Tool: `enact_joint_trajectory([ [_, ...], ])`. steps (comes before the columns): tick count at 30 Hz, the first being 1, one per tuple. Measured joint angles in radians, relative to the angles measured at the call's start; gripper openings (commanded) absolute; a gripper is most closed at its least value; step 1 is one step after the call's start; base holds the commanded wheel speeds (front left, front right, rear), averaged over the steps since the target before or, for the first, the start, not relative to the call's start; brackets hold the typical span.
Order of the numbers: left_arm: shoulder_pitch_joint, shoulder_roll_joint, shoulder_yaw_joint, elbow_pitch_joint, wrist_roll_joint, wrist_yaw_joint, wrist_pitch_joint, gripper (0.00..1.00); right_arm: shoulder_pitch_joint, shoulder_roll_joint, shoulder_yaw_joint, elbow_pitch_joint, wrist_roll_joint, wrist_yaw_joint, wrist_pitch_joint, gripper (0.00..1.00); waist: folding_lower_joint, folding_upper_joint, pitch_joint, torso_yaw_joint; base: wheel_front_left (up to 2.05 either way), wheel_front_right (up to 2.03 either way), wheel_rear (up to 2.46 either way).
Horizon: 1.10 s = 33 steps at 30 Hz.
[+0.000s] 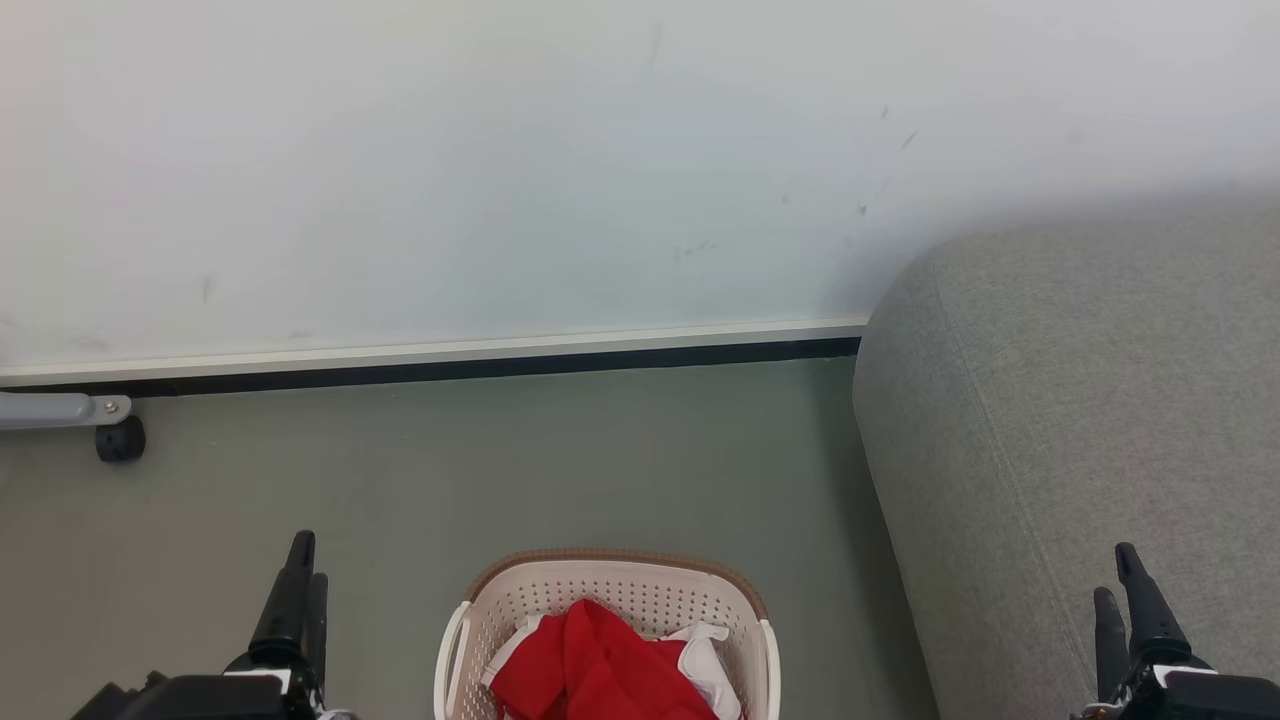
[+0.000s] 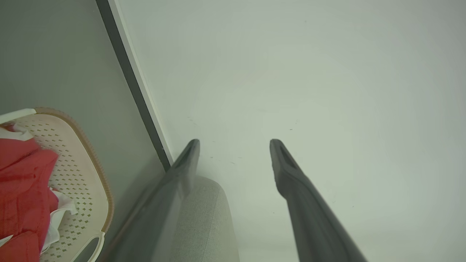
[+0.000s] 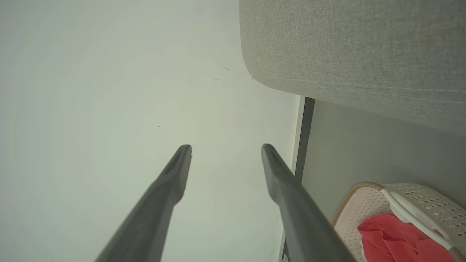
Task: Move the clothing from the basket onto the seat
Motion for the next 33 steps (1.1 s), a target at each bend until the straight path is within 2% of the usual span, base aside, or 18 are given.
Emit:
enact_joint_trajectory([
  [9, 0.002, 0.008, -0.028, -0.007, 0.036, 0.003, -0.035, 1.0, 0.007, -0.038, 0.032, -0.023, -0.12, 0.0, -0.037, 1.0, 0.0, 0.0, -0.001, -0.001, 0.0, 0.0, 0.0],
  [20, 0.001, 0.048, -0.085, -0.012, 0.226, 0.049, -0.074, 1.0, 0.006, -0.117, 0.112, -0.044, -0.359, -0.023, -0.077, 1.0, 0.0, 0.0, -0.002, 0.001, 0.0, 0.0, 0.0],
  [33, 0.001, 0.082, -0.144, -0.019, 0.413, 0.089, -0.123, 1.0, 0.004, -0.165, 0.196, -0.06, -0.577, -0.047, -0.123, 1.0, 0.0, 0.0, -0.007, -0.001, 0.0, 0.0, 0.0],
])
